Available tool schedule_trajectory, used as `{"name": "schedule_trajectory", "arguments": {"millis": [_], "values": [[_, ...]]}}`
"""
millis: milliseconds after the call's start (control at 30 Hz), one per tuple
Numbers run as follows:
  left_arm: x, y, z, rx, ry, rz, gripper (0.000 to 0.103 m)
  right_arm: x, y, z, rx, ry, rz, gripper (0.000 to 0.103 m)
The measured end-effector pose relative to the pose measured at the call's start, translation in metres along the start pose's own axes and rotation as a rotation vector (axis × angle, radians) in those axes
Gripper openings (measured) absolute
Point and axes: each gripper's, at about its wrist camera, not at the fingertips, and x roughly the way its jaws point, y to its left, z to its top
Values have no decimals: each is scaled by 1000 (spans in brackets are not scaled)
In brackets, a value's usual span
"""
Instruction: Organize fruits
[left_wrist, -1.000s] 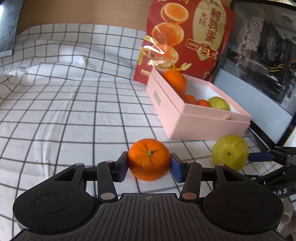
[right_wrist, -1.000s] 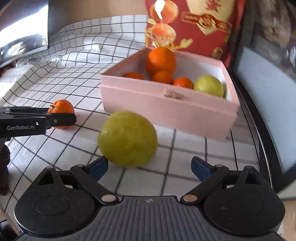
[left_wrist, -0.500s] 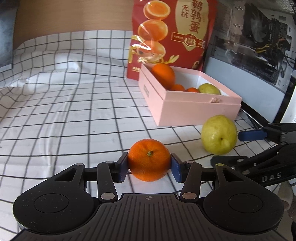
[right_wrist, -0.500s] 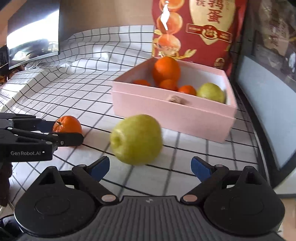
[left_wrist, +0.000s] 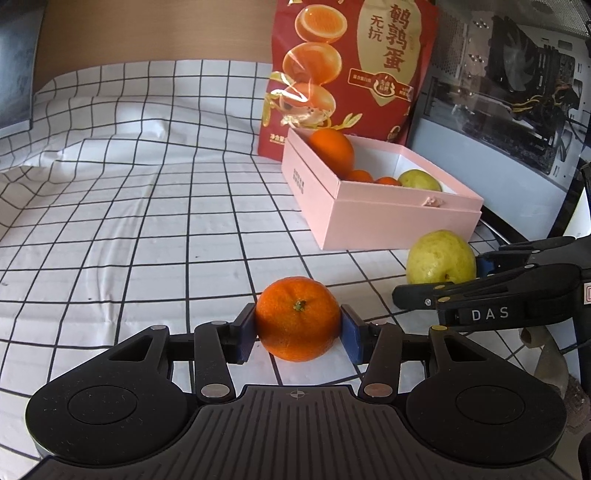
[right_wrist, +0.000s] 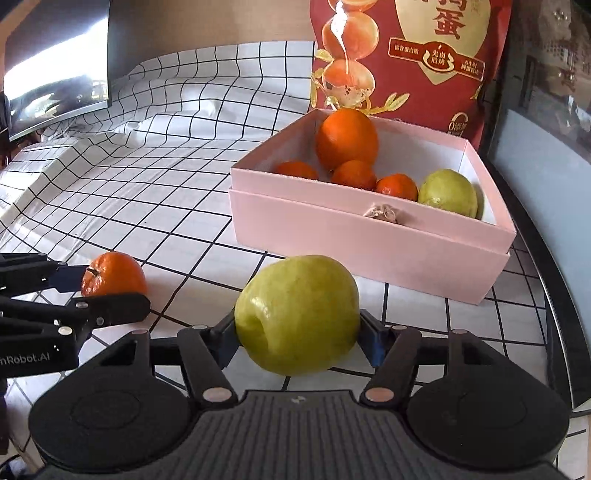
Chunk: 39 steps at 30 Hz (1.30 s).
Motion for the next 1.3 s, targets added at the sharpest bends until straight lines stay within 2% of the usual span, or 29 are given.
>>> {"name": "schedule_trajectory", "arguments": {"millis": [133,233,300,400,500,600,700,767,867,933,1100,1300], "values": [[2,-2,5,-6,-6,-30,52,-2,-7,0,22,7,15,64],[0,-4,23,-12,-50,-64,52,-16,-12,8,17,-34,14,64],[-1,-8,44,-23,-96,-88,52,-32,-18,25,23,-79,7,64],[0,-16,86,-25,-171,-148,52,-57,-33,74,66,-142,7,64],[25,-24,125,-11,-149,-192,52,-68,-50,130,123,-165,-30,64],[68,-30,144,4,-60,-228,53,-62,-63,173,150,-182,-125,64],[105,-42,142,57,30,-188,53,-48,-71,191,155,-175,-209,64],[124,-55,138,101,82,-162,53,-36,-76,196,167,-153,-228,64],[136,-55,127,99,114,-174,54,-18,-89,199,205,-106,-220,64],[134,-54,123,125,73,-169,54,-5,-95,194,224,-72,-211,64],[110,-41,124,51,-22,-191,51,30,-99,169,248,30,-210,64],[75,-34,125,53,-91,-151,51,67,-107,159,320,112,-189,64]]}}
